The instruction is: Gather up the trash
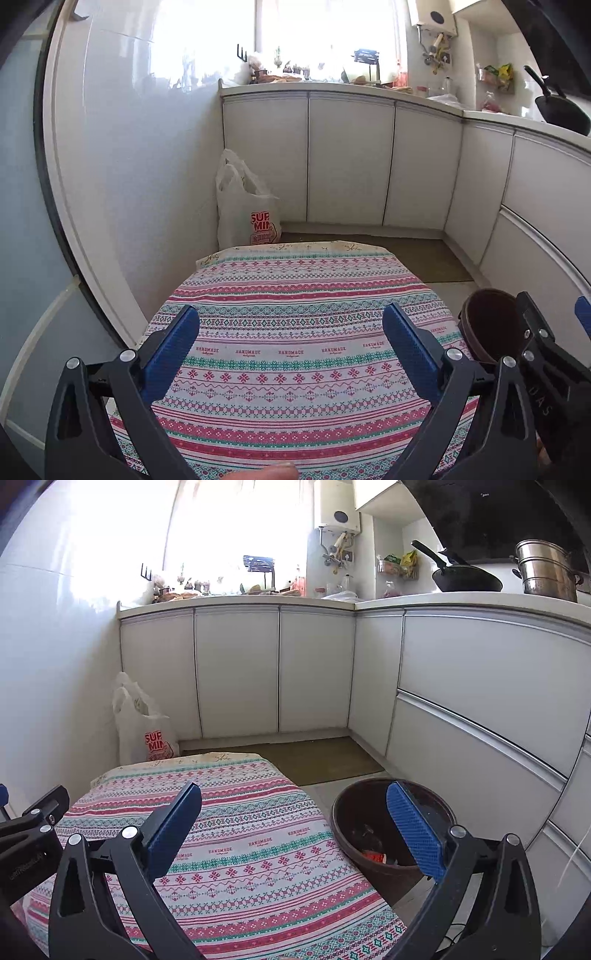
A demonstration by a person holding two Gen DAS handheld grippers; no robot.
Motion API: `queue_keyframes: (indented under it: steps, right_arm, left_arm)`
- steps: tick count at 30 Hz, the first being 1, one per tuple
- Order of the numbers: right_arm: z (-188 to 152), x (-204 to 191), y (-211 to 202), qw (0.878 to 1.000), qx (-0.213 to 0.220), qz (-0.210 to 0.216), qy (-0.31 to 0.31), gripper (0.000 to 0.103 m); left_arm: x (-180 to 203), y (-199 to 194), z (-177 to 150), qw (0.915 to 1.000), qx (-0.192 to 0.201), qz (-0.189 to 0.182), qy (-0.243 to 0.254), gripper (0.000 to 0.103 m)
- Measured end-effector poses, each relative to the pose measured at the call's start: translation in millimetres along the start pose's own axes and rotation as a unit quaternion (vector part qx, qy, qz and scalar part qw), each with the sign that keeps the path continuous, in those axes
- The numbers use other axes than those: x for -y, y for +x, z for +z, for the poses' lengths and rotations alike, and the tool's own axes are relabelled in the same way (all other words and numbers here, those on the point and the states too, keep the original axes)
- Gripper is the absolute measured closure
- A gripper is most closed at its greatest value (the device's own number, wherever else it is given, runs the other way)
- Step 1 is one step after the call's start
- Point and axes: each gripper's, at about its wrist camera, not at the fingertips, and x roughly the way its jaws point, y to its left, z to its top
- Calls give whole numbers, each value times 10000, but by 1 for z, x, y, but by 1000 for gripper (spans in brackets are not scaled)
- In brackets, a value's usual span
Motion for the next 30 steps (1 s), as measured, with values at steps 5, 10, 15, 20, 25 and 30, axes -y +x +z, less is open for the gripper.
queue_keyframes:
  steps: [5,10,15,20,25,30]
  right_arm:
    - [1,2,-2,9999,110,-46,-11,7]
    - [3,6,-6,9998,184,-16,57,7]
    - [4,9,-6,9997,198,-27,121,7]
    - [4,11,-4,9998,136,15,144,7]
    - [4,12,-4,9998,142,47,164,7]
    - [4,12,-4,9997,156,50,175,7]
  left_arm:
    - [3,-5,0,10000,74,31,17,6]
    - [1,-1,0,10000,-55,-42,-50,6]
    - [1,1,0,9999,-81,-53,-58,6]
    - [1,6,-1,9998,-168,-70,-46,6]
    - [0,6,0,9998,-181,-58,-66,6]
    - [-1,6,0,9998,-179,-62,-49,6]
